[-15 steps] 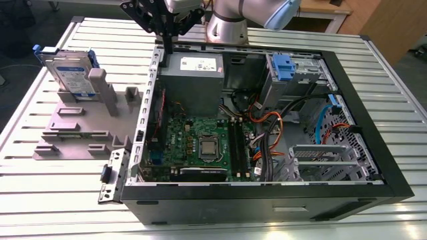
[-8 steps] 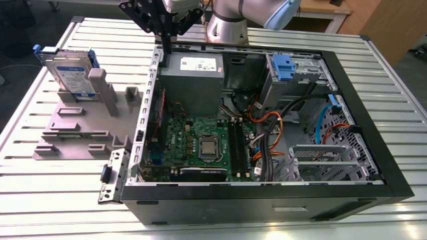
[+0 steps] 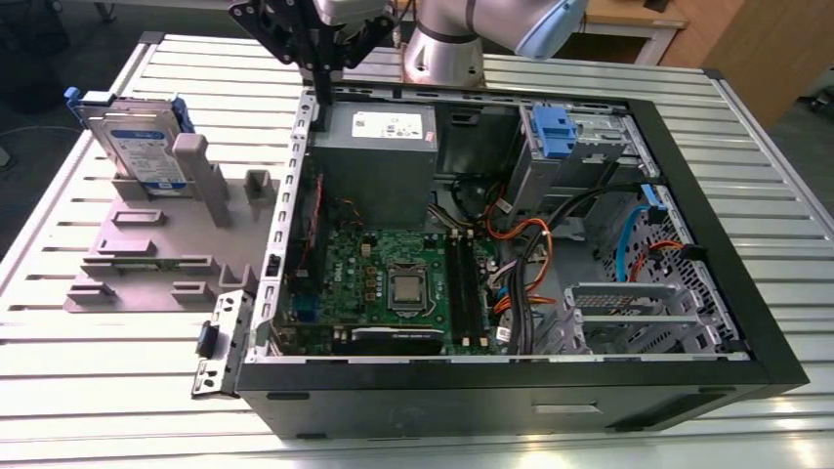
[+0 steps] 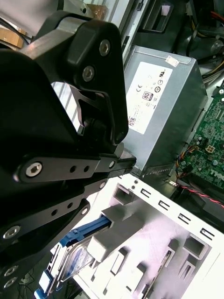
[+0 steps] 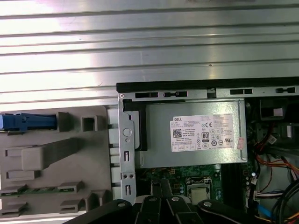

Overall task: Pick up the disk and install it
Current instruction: 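Reach for the disk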

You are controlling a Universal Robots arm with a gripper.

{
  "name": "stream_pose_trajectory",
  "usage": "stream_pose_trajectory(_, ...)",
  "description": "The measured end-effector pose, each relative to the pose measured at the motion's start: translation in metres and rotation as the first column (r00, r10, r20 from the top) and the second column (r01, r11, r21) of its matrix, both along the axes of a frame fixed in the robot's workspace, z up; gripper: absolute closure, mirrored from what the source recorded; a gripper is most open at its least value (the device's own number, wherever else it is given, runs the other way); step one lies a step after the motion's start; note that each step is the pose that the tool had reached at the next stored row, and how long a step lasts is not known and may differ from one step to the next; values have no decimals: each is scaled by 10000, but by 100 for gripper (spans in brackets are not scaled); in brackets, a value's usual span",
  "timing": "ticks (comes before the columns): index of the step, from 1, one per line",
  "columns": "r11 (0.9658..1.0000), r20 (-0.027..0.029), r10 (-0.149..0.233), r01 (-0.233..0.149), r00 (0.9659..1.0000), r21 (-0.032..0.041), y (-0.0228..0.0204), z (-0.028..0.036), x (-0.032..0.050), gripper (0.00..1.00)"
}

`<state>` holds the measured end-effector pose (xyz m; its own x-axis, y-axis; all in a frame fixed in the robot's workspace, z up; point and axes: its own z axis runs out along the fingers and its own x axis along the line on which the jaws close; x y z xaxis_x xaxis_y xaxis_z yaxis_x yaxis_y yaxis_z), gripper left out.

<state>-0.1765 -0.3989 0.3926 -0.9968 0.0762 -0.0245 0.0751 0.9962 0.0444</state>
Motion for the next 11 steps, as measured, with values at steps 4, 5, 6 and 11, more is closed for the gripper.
stream_pose_trajectory(4,10000,0,0,0,10000,0,0,0,-13,89)
stream_pose_trajectory(5,10000,-1,0,0,10000,0,0,0,-16,89)
stream_pose_trajectory(6,10000,-1,0,0,10000,-1,0,0,-18,89)
stream_pose_trajectory(11,10000,0,0,0,10000,0,0,0,-32,89)
